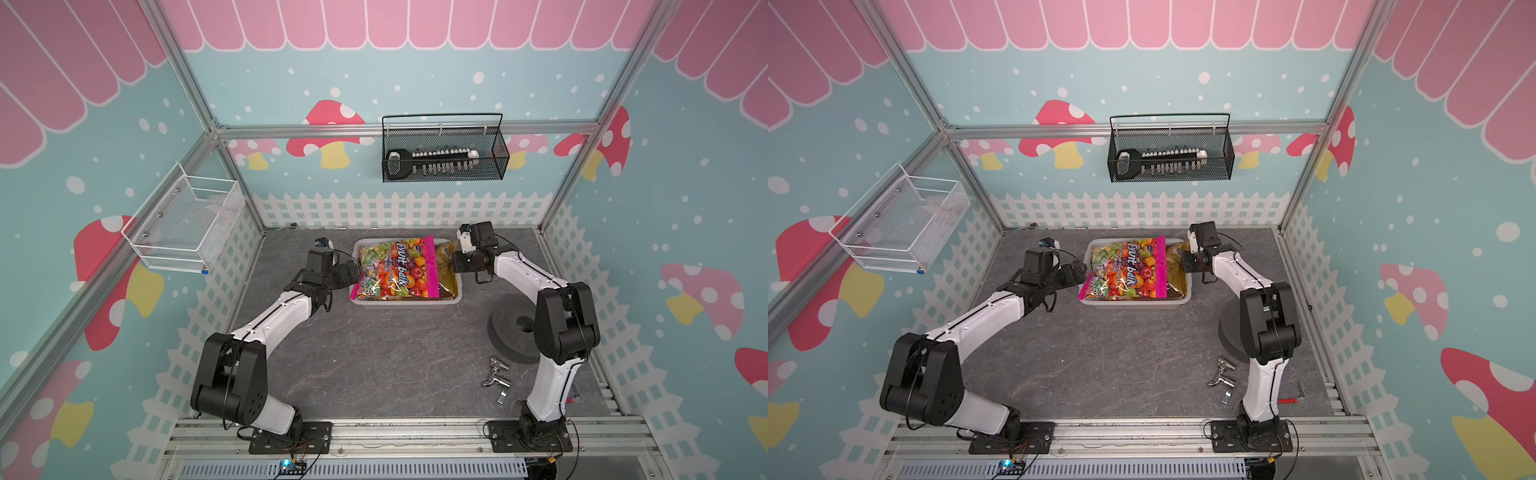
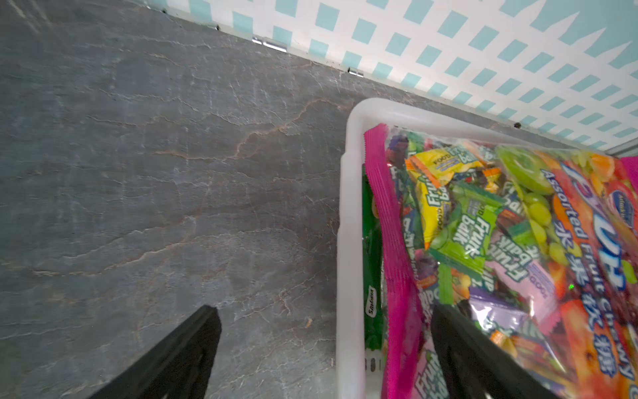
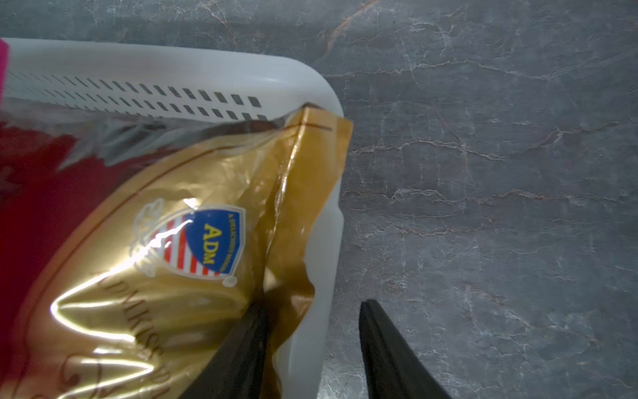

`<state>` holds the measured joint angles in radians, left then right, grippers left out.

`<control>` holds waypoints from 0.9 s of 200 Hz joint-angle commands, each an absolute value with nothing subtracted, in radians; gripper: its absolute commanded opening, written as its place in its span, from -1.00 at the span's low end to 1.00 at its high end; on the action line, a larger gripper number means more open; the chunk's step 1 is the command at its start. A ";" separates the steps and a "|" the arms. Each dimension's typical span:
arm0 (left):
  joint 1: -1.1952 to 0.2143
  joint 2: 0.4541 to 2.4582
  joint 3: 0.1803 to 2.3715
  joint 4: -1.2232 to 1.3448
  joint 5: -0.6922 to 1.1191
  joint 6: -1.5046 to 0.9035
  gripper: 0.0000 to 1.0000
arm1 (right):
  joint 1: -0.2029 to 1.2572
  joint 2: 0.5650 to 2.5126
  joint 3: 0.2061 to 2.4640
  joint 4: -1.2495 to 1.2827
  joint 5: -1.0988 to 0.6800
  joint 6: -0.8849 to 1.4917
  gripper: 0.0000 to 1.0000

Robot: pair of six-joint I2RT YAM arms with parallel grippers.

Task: Put the candies in the basket
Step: Adjust the candy in the basket, then reset both arms

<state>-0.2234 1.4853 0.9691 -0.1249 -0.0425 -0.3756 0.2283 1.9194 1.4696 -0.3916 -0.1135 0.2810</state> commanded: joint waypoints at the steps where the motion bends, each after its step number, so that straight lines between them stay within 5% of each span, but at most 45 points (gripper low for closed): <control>1: -0.216 1.417 0.926 -0.067 -0.135 -0.312 0.98 | 0.222 1.927 1.452 -0.415 -0.063 0.262 0.05; 108: -0.241 1.053 0.432 0.632 -0.025 0.028 0.98 | 0.200 1.301 0.906 0.144 0.160 0.192 0.55; 125: -0.239 1.044 0.385 0.685 -0.088 0.029 0.98 | 0.168 1.202 0.755 0.306 0.198 0.176 0.97; 180: -0.164 1.161 0.333 0.766 -0.152 0.011 0.98 | 0.084 1.169 0.274 1.005 0.155 -0.081 0.98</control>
